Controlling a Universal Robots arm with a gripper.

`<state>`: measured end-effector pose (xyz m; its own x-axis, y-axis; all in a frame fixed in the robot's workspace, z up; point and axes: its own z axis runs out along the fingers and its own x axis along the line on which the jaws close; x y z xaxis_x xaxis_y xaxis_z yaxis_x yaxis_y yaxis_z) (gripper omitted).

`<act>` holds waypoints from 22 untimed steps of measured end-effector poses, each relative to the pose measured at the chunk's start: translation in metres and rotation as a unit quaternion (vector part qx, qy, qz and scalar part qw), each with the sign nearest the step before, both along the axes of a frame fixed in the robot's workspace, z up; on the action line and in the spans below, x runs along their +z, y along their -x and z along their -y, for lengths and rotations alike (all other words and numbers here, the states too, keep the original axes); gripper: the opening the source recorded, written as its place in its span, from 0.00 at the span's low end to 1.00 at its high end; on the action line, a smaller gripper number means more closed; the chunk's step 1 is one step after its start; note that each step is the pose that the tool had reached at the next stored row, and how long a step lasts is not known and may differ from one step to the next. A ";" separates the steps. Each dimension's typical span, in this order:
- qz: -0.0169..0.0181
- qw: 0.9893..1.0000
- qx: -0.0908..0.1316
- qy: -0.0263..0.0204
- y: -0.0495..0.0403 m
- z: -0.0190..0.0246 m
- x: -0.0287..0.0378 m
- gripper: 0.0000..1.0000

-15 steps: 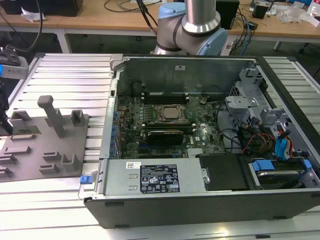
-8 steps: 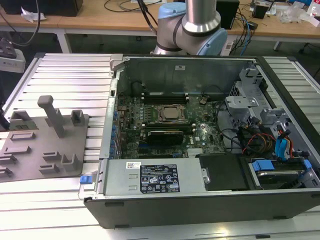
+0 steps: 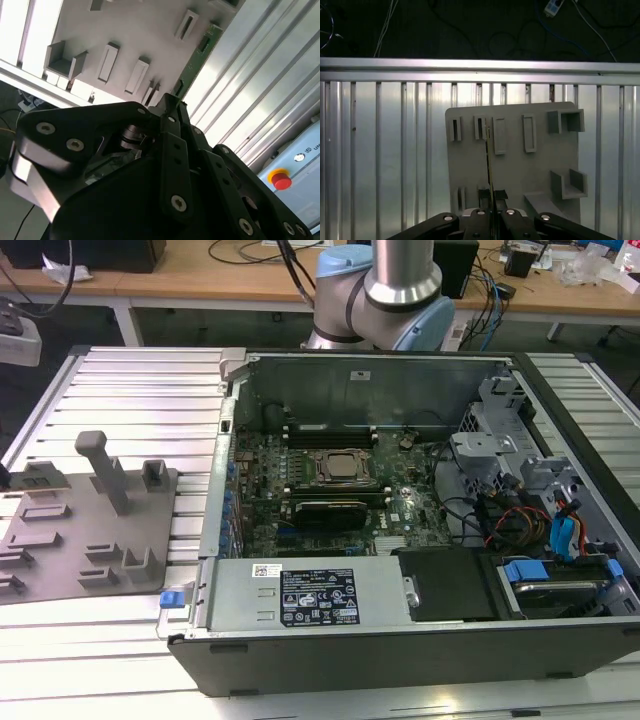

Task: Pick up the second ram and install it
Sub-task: 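Pick up the second ram and move it above second insertion slot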

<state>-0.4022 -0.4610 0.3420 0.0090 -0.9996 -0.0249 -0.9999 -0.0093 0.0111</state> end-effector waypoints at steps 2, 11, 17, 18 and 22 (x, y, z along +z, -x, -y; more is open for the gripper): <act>0.000 1.000 0.000 0.000 0.0000 -0.0003 0.0061 0.14; 0.000 1.000 0.000 0.000 0.0000 -0.0222 0.0309 0.14; 0.000 1.000 0.000 0.000 0.0000 -0.0490 0.0584 0.14; 0.000 1.000 0.000 0.000 0.0001 -0.0503 0.0621 0.14; 0.000 1.000 0.000 0.000 -0.0030 -0.0513 0.0681 0.14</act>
<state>-0.3992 -0.4097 0.4101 0.0089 -0.9996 -0.0250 -0.9999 -0.0092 0.0112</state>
